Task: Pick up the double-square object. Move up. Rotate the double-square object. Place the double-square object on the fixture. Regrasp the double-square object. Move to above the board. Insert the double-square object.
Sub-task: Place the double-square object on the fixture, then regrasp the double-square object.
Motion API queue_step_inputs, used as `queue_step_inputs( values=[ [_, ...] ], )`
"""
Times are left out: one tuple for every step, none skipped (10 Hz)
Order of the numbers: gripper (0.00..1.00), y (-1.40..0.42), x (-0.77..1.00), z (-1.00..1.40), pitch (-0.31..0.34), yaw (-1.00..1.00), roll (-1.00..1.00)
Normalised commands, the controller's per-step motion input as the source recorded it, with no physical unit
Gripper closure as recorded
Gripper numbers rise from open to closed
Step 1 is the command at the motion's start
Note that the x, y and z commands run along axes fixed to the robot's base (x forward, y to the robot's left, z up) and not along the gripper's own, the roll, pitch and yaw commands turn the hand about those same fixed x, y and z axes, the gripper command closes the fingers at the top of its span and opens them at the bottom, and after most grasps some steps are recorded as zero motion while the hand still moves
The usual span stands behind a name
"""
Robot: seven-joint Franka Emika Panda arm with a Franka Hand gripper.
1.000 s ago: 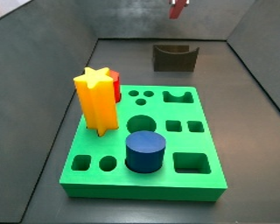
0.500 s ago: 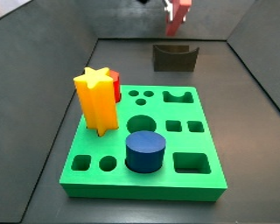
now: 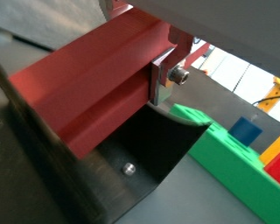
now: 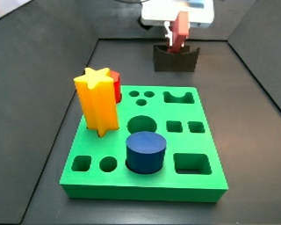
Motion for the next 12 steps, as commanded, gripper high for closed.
queue_step_inputs(
  values=[
    [1.0,0.08,0.13,-0.49,-0.01,-0.15,-0.16],
    [1.0,0.09,0.08,-0.45,-0.033,-0.12,-0.12],
    [1.0,0.09,0.08,-0.45,-0.035,-0.11,-0.12],
    [1.0,0.09,0.08,-0.45,-0.034,-0.08,-0.12],
    [1.0,0.09,0.08,-0.45,-0.034,-0.07,-0.12],
    [1.0,-0.5,0.0,-0.17,0.0,0.0,0.0],
    [0.0,0.0,0.0,0.0,0.0,0.0,0.0],
    [0.0,0.0,0.0,1.0,-0.047,-0.03,-0.1],
    [0.0,0.0,-0.01,1.0,-0.043,-0.02,-0.09],
    [0.0,0.0,-0.02,1.0,-0.034,0.0,-0.06],
    [0.0,0.0,-0.03,1.0,-0.021,0.02,-0.01],
    [0.0,0.0,-0.03,1.0,-0.015,0.03,0.0]
  ],
)
